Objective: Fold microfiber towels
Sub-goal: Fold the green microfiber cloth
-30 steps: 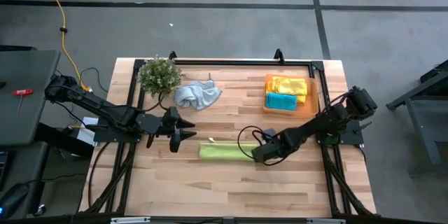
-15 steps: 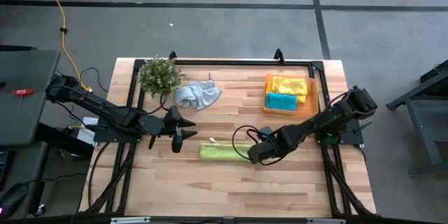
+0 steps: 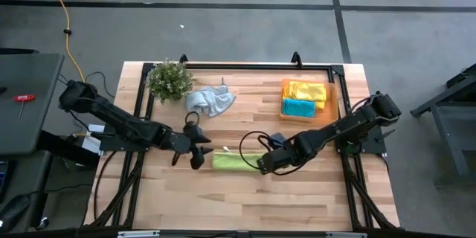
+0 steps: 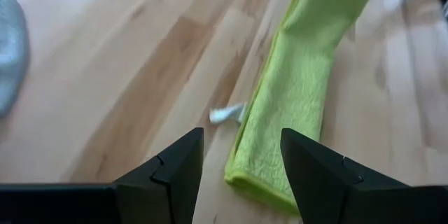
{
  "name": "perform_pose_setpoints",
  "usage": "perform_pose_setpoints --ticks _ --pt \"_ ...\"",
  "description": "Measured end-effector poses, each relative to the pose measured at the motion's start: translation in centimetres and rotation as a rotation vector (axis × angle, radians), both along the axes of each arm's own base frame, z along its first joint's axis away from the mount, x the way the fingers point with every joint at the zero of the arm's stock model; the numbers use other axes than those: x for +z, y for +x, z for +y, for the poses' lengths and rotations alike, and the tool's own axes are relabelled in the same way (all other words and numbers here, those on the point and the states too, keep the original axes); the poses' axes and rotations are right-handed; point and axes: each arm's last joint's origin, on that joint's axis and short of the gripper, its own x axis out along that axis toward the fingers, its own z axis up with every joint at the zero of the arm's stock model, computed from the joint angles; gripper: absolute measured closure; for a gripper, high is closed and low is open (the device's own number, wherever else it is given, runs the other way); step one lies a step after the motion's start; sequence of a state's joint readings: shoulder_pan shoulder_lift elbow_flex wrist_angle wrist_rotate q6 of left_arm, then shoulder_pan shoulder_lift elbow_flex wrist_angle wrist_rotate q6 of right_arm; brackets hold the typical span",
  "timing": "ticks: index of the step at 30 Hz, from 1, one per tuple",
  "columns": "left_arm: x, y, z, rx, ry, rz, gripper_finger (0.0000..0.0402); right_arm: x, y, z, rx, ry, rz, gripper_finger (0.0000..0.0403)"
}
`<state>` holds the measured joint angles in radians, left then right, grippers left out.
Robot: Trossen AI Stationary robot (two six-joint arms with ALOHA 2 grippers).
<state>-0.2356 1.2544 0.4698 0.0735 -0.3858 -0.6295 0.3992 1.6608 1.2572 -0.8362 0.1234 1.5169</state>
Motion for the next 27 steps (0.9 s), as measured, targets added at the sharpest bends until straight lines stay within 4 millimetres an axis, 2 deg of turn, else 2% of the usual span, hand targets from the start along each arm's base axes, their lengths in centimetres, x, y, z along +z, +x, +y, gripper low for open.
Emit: perform_pose_setpoints --ticks 16,27 --pt "-5.8 2.0 -0.7 -0.013 -0.058 0.150 0.0222 0.8 1.7 0.5 -0.030 0.019 -0.210 0.0403" --pt "-6.3 2.2 -0.9 -0.048 -0.017 0.149 0.0240 1.6 4.1 -1.1 -0.010 0.019 -0.391 0.0403"
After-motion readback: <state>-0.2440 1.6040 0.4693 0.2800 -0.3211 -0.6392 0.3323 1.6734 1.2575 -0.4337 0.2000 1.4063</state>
